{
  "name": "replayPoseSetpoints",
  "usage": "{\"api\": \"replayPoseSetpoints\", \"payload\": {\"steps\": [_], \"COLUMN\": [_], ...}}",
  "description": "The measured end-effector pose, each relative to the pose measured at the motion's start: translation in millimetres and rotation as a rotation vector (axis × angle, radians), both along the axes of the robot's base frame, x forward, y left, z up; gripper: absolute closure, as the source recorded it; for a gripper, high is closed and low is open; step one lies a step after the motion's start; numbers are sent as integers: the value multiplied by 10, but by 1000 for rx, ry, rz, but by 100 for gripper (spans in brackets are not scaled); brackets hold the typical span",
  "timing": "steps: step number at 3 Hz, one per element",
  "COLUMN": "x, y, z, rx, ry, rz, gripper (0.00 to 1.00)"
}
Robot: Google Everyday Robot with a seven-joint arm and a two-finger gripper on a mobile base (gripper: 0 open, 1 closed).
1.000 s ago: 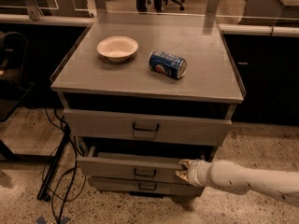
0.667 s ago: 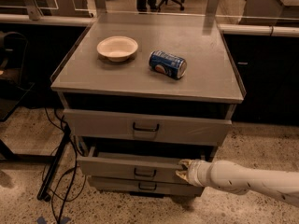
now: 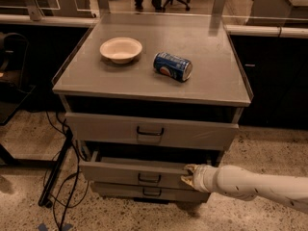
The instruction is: Open middle drawer
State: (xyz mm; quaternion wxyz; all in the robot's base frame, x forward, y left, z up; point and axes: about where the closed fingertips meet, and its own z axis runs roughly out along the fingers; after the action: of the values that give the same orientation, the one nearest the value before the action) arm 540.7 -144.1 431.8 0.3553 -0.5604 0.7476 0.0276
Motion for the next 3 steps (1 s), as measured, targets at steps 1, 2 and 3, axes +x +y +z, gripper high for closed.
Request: {"api": "replayPoseSetpoints", "payload": {"steps": [1, 2, 3], "x": [0, 0, 0], "y": [0, 0, 1], "z": [0, 0, 0], "rx": [0, 0, 0], "ry": [0, 0, 0], "rz": [0, 0, 0], "gripper": [37, 14, 8]}}
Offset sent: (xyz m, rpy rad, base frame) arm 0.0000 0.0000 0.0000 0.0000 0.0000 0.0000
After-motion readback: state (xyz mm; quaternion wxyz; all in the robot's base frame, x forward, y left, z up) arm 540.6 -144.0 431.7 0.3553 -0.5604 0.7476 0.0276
